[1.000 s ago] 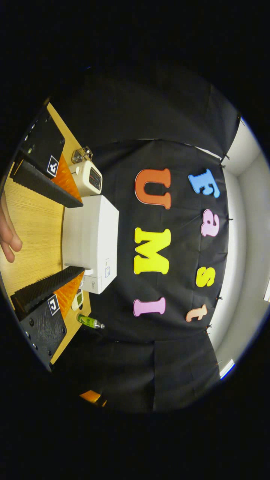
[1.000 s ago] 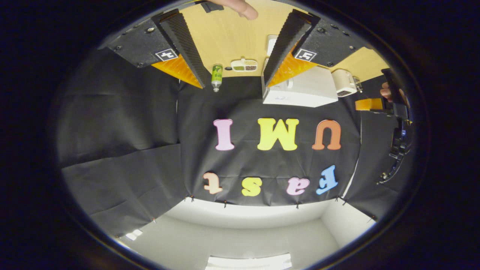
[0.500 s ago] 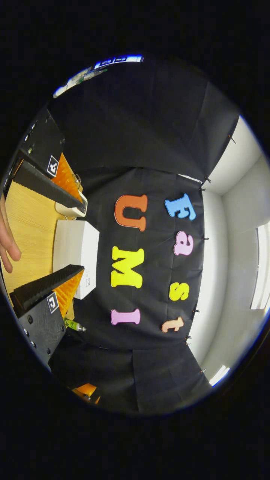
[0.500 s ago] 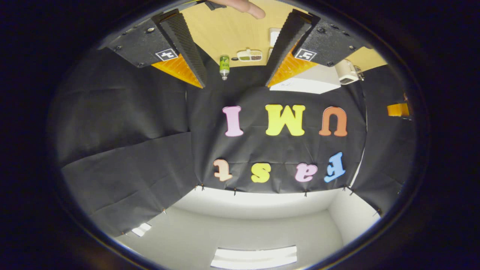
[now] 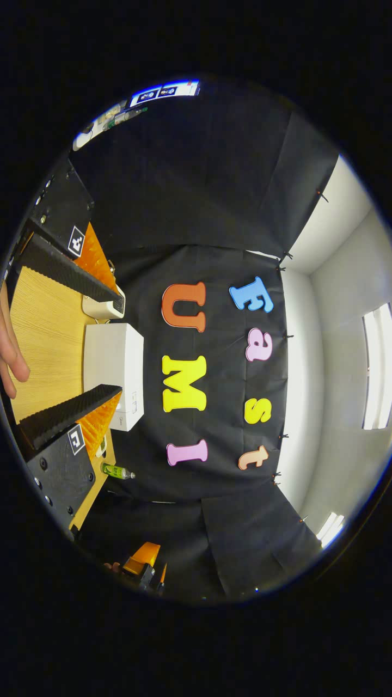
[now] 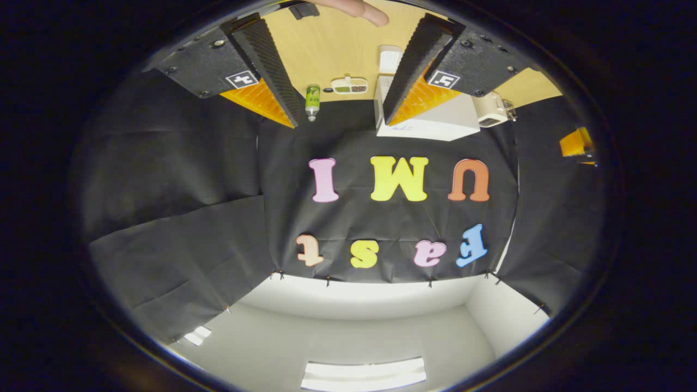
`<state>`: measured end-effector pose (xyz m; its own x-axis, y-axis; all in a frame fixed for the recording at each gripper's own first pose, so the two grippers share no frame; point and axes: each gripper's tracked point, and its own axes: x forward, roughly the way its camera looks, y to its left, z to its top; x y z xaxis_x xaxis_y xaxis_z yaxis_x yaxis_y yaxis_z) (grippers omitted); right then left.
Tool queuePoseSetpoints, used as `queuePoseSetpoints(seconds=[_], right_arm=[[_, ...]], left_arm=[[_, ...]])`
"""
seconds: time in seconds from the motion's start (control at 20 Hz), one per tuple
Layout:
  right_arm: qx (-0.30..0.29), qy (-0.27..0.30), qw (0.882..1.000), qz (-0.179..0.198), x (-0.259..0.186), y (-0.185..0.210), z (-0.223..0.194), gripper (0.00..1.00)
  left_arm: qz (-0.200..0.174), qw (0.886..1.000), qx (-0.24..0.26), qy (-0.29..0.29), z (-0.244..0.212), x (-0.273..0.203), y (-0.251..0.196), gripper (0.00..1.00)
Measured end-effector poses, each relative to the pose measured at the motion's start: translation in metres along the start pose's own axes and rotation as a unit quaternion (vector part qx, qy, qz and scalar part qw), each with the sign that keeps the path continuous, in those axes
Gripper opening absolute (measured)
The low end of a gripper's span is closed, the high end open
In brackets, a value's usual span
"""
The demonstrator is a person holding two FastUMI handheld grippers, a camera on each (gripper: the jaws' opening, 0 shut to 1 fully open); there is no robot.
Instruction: Open the microwave oven with the left hand, put the food in, and close the microwave oven.
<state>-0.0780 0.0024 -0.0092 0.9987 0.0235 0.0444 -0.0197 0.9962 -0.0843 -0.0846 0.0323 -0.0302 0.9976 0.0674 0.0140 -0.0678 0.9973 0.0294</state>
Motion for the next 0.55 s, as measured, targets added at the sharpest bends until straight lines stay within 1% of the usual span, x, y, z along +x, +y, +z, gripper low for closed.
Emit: queuePoseSetpoints(seconds=[0.05,0.1,0.15,0.2,0.25,0.45,0.5,0.55], right_arm=[[0.0,-0.001,1.0,0.005,-0.002,0.002,0.001,0.98],[0.003,-0.001,1.0,0.007,-0.002,0.005,0.001,0.92],[0.006,0.0,1.0,0.009,-0.002,0.006,-0.001,0.92],[0.008,0.001,1.0,0.01,-0.002,0.006,-0.002,0.92],[0.011,0.003,1.0,0.01,-0.001,0.005,-0.003,0.98],[0.014,0.01,1.0,0.006,0.001,0.003,-0.009,0.98],[0.013,0.01,1.0,0.007,0.001,0.004,-0.009,0.92],[0.012,0.011,1.0,0.009,0.001,0.006,-0.009,0.92]], left_arm=[[-0.001,1.0,0.003,0.0,-0.001,0.0,-0.002,0.95],[-0.003,1.0,0.006,-0.003,0.003,0.0,-0.005,0.84],[-0.004,1.0,0.007,-0.005,0.004,0.0,-0.005,0.84],[-0.005,1.0,0.007,-0.006,0.003,0.001,-0.007,0.95],[-0.006,1.0,0.006,-0.007,0.004,0.0,-0.008,0.95],[-0.014,1.0,0.002,-0.001,-0.001,-0.001,-0.011,0.95],[-0.014,1.0,0.004,0.0,-0.002,-0.001,-0.011,0.95],[-0.013,1.0,0.005,0.0,-0.002,-0.001,-0.01,0.95]])
